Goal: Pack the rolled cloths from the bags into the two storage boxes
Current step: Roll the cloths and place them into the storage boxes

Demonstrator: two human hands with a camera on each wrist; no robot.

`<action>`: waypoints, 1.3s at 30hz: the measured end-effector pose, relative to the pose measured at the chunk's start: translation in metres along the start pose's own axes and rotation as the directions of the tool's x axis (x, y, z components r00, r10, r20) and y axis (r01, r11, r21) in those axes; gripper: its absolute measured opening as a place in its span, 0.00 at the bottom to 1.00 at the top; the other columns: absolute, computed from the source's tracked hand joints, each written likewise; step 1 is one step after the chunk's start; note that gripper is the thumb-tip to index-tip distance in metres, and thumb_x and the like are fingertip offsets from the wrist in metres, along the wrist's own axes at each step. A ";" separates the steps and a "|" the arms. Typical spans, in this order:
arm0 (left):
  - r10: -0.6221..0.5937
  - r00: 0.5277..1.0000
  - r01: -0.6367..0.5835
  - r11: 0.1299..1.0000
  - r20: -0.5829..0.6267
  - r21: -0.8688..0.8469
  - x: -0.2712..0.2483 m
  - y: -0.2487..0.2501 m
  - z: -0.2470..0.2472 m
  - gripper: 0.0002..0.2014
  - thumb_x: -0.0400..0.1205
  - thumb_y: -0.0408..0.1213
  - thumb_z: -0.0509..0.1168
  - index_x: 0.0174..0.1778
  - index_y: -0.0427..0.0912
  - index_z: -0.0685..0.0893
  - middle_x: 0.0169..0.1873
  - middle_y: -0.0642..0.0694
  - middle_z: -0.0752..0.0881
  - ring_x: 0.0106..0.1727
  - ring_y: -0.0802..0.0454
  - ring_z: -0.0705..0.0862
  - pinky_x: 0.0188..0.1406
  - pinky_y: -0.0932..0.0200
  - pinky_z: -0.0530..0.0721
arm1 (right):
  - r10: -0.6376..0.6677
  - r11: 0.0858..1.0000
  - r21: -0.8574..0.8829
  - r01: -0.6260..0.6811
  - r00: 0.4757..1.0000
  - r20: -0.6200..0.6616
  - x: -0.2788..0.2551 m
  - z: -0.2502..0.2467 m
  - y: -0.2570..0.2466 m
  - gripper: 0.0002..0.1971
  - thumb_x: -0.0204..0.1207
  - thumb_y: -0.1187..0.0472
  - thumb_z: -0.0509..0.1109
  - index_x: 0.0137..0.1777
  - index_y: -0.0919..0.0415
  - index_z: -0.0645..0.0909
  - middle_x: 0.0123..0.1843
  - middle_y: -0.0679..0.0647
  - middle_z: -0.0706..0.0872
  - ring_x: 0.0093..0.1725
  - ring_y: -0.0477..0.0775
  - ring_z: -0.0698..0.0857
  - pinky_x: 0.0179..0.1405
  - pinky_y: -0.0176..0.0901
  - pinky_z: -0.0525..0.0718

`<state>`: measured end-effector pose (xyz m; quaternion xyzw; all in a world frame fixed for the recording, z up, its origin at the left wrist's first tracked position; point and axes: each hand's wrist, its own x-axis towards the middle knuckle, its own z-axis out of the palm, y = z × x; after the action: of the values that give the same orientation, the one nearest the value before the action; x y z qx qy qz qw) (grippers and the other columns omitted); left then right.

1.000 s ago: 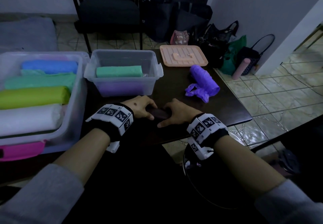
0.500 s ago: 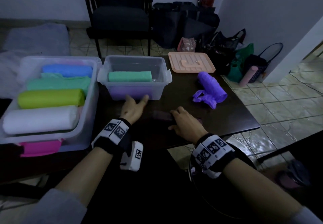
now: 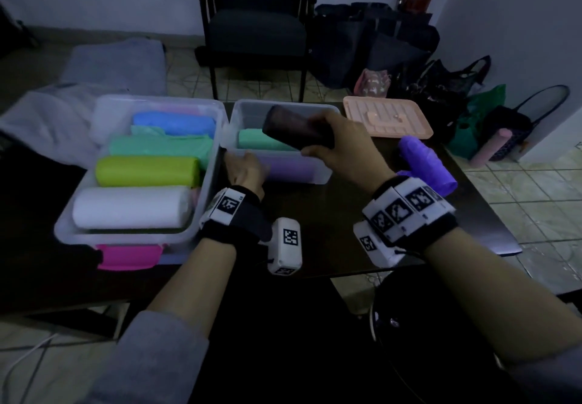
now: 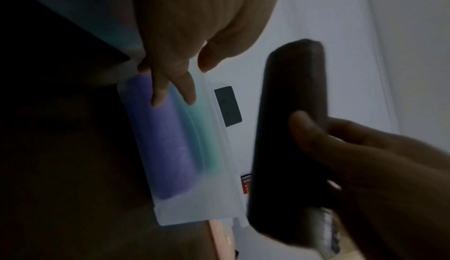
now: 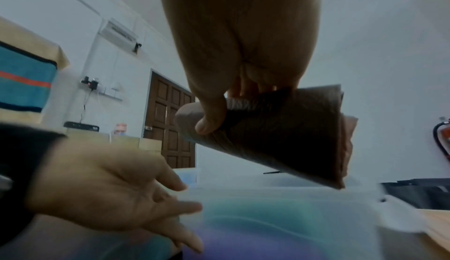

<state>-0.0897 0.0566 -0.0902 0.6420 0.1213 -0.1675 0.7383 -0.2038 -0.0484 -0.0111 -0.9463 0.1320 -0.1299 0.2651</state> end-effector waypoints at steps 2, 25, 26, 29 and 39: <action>0.009 1.000 -0.008 1.000 0.021 -0.020 0.004 -0.001 -0.004 0.25 0.79 0.28 0.60 0.74 0.31 0.69 0.69 0.38 0.75 0.68 0.41 0.77 0.64 0.47 0.81 | -0.017 1.000 -0.023 0.017 1.000 0.016 0.019 0.009 -0.005 0.23 0.74 0.60 0.73 0.68 0.61 0.73 0.66 0.56 0.81 0.65 0.52 0.78 0.58 0.33 0.71; 0.004 0.997 0.038 0.839 0.076 -0.543 -0.008 -0.024 -0.013 0.23 0.81 0.19 0.56 0.71 0.42 0.73 0.69 0.32 0.76 0.66 0.34 0.79 0.40 0.56 0.88 | 0.060 0.997 -0.065 -0.048 0.980 0.192 0.061 0.066 0.001 0.15 0.81 0.68 0.62 0.66 0.63 0.80 0.64 0.59 0.83 0.66 0.57 0.79 0.57 0.33 0.69; 0.009 0.997 0.036 0.838 0.081 -0.545 -0.008 -0.025 -0.014 0.23 0.82 0.19 0.56 0.71 0.42 0.73 0.69 0.32 0.76 0.66 0.34 0.78 0.41 0.56 0.88 | 0.061 0.996 -0.081 -0.045 0.976 0.211 0.062 0.065 0.000 0.15 0.81 0.67 0.61 0.66 0.62 0.80 0.65 0.58 0.83 0.66 0.57 0.78 0.58 0.34 0.69; 0.015 0.996 0.033 0.835 0.084 -0.550 -0.009 -0.026 -0.016 0.24 0.81 0.19 0.55 0.71 0.43 0.73 0.69 0.33 0.76 0.67 0.35 0.78 0.41 0.56 0.88 | 0.067 0.994 -0.103 -0.044 0.971 0.230 0.064 0.062 0.000 0.15 0.83 0.66 0.59 0.67 0.61 0.80 0.66 0.57 0.82 0.67 0.56 0.77 0.57 0.34 0.67; 0.016 0.998 0.022 0.831 0.065 -0.556 -0.009 -0.028 -0.015 0.22 0.81 0.19 0.56 0.65 0.47 0.75 0.67 0.32 0.77 0.65 0.34 0.79 0.37 0.57 0.88 | 0.068 0.938 -0.346 -0.022 0.990 0.120 0.065 0.075 0.007 0.17 0.86 0.59 0.54 0.68 0.52 0.80 0.64 0.59 0.79 0.68 0.64 0.69 0.65 0.56 0.69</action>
<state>-0.1091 0.0692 -0.1143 0.3934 0.1411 -0.1475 0.8964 -0.1212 -0.0397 -0.0653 -0.9812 0.1566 -0.0366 0.1065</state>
